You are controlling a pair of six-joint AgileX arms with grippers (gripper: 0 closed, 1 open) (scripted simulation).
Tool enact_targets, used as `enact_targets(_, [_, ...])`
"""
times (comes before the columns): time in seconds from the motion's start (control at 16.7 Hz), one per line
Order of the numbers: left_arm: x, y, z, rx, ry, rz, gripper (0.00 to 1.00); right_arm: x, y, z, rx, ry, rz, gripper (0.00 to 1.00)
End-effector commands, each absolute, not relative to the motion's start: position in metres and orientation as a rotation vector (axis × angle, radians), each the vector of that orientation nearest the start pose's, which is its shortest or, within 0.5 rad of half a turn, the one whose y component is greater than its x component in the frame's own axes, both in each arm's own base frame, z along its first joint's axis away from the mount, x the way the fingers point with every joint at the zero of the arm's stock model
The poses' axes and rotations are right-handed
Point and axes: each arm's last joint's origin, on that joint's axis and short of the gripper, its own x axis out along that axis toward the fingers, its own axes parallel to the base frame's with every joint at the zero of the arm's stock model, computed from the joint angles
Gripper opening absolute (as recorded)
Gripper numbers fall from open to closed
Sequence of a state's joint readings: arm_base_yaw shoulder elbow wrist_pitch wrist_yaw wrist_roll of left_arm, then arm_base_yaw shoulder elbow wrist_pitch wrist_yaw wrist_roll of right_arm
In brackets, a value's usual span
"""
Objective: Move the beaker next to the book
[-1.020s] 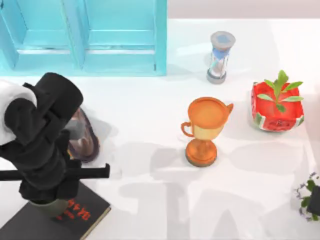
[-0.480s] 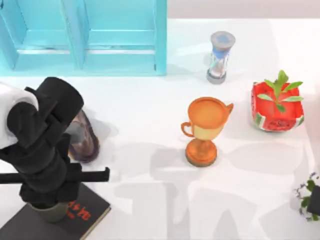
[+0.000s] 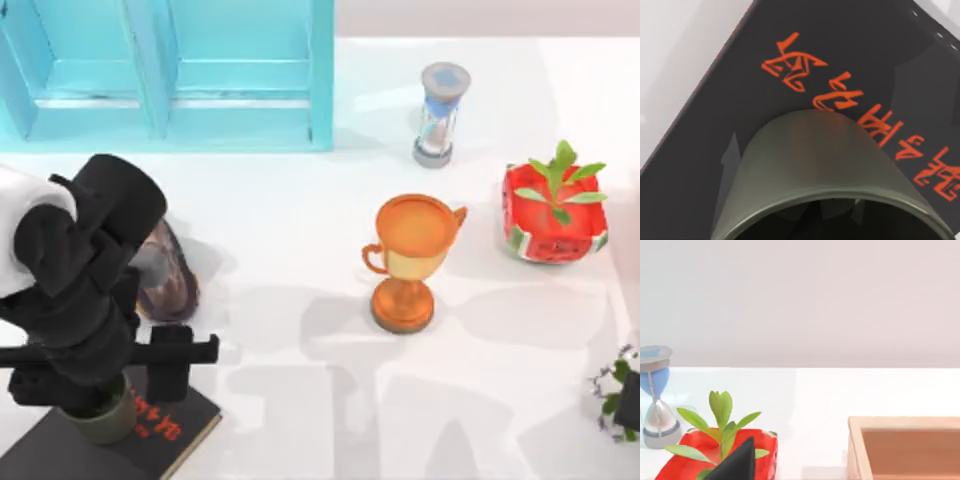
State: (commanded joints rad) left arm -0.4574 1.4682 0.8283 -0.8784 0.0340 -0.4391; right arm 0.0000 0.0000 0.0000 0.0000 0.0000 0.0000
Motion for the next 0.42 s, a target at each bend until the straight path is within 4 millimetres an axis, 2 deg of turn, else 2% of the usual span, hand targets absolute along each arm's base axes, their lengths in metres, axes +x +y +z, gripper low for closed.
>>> enact_targets(0.06, [0.2119, -0.1046, 0.1653, -0.026, 1.538, -0.057, 0.98, 0.1057, -0.0012, 0.1600, 0.000, 0.000, 0.000, 1.00])
enact_targets(0.12, [0.2119, -0.1046, 0.1653, -0.026, 1.538, -0.057, 1.00, 0.1057, -0.0012, 0.1600, 0.000, 0.000, 0.000, 1.00])
enact_targets(0.42, [0.2119, -0.1046, 0.1653, -0.026, 1.538, -0.057, 1.00, 0.1057, -0.0012, 0.1600, 0.000, 0.000, 0.000, 1.00])
